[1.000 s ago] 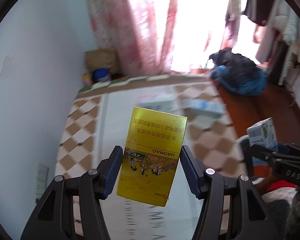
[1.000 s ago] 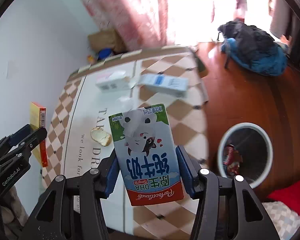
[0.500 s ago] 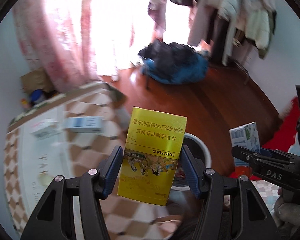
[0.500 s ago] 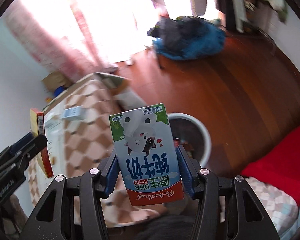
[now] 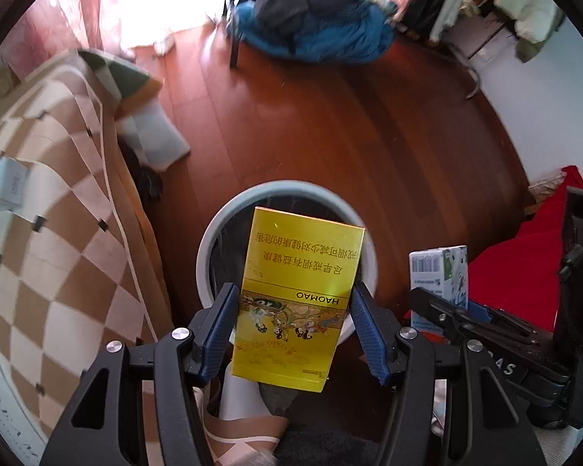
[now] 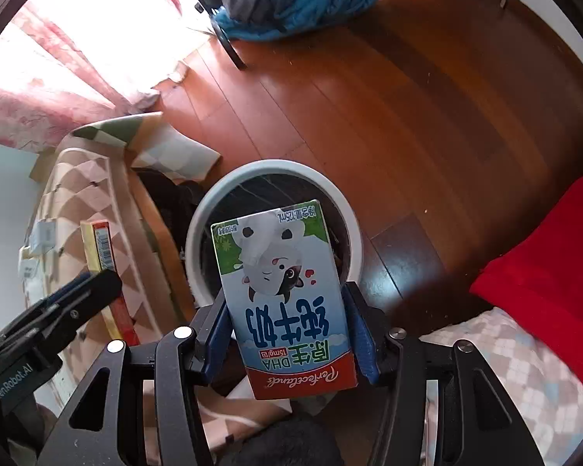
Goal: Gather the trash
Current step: 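Open both tools over the white bin to drop the box and carton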
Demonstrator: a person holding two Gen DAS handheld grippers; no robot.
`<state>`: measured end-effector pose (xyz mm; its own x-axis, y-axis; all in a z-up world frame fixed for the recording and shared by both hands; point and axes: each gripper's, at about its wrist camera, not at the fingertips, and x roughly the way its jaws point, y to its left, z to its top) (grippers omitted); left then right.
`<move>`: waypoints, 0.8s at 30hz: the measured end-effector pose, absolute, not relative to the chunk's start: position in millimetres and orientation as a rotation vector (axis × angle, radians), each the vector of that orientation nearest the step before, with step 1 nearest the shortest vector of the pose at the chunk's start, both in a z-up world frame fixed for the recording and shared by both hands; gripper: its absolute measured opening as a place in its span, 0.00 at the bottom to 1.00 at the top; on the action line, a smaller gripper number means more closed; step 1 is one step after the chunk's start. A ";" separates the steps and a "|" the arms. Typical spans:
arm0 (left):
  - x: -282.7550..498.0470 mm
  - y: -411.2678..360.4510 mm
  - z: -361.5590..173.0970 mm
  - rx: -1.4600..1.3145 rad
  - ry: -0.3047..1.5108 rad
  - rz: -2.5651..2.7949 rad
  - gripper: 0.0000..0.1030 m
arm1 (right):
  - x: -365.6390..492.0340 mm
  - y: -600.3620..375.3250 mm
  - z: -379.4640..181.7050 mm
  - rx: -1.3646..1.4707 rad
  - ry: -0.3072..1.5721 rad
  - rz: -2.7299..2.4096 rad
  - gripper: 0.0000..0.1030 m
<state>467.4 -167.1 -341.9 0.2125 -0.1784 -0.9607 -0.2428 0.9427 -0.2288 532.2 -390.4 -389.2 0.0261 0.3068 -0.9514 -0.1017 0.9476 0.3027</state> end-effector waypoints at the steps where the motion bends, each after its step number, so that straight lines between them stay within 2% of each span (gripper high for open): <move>1: 470.0 -167.7 -346.8 -0.372 1.377 0.046 0.54 | 536.3 -388.9 -396.8 0.166 1.526 0.319 0.54; 4: 477.1 -165.3 -361.1 -0.374 1.416 0.064 0.55 | 551.0 -380.1 -418.3 0.154 1.553 0.318 0.55; 6: 478.6 -162.0 -365.8 -0.375 1.428 0.086 0.60 | 559.4 -373.4 -429.6 0.148 1.572 0.311 0.56; 7: 478.5 -159.3 -368.6 -0.372 1.435 0.105 0.69 | 562.4 -370.9 -435.5 0.149 1.584 0.316 0.57; 8: 478.0 -158.4 -368.4 -0.362 1.438 0.122 0.84 | 565.1 -368.0 -440.8 0.144 1.602 0.321 0.60; 10: 474.7 -158.8 -368.2 -0.333 1.442 0.150 0.95 | 568.4 -365.3 -449.2 0.116 1.624 0.314 0.84; 13: 467.1 -155.3 -366.4 -0.306 1.439 0.178 0.95 | 567.5 -362.6 -453.0 0.089 1.632 0.308 0.90; 15: 463.4 -151.8 -364.3 -0.288 1.419 0.203 0.95 | 563.9 -362.3 -452.7 0.070 1.641 0.300 1.00; 24: 445.2 -149.9 -349.7 -0.210 1.379 0.247 0.95 | 535.0 -370.4 -424.0 -0.033 1.605 0.253 1.00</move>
<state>445.2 -149.9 -349.7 0.1722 0.0500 -0.9838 -0.2944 0.9557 -0.0030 535.0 -370.4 -424.0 -0.0539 0.1340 -0.9895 -0.1767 0.9740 0.1416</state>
